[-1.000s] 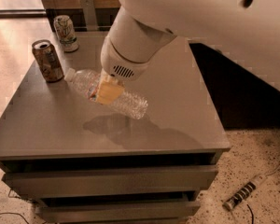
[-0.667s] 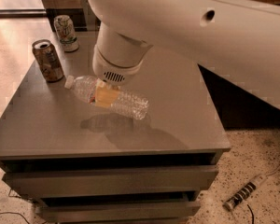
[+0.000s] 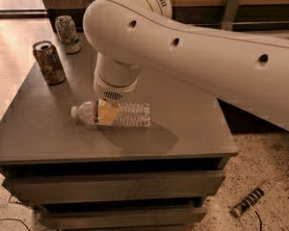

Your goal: Knock water bottle over

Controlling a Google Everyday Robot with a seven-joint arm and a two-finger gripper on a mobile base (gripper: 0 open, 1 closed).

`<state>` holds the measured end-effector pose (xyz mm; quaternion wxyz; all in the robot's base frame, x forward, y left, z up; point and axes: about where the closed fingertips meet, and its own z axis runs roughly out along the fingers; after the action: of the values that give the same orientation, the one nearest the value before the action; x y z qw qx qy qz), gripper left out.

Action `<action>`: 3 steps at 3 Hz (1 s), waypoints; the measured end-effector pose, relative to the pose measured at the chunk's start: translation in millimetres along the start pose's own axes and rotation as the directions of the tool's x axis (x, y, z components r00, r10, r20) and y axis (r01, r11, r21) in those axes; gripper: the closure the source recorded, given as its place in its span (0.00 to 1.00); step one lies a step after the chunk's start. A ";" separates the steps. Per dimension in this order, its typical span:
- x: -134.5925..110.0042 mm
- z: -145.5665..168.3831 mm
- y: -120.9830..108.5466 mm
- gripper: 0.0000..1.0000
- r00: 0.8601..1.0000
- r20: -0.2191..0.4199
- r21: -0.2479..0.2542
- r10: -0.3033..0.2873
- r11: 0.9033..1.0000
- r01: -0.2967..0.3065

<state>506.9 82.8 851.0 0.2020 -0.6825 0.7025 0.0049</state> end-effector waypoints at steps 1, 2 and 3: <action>0.2 13.5 -0.8 1.00 0.999 0.035 -0.032 0.007 0.999 -0.006; -1.2 9.2 -2.1 0.83 0.999 0.035 -0.032 0.007 0.999 -0.006; -1.6 6.9 -1.8 0.60 0.999 0.035 -0.028 0.006 1.000 -0.005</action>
Offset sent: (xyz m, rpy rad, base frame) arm 0.0045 0.0036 -0.0144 0.0352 0.0299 0.0127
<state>510.5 86.2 845.6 0.2048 -0.6832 0.7004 0.0271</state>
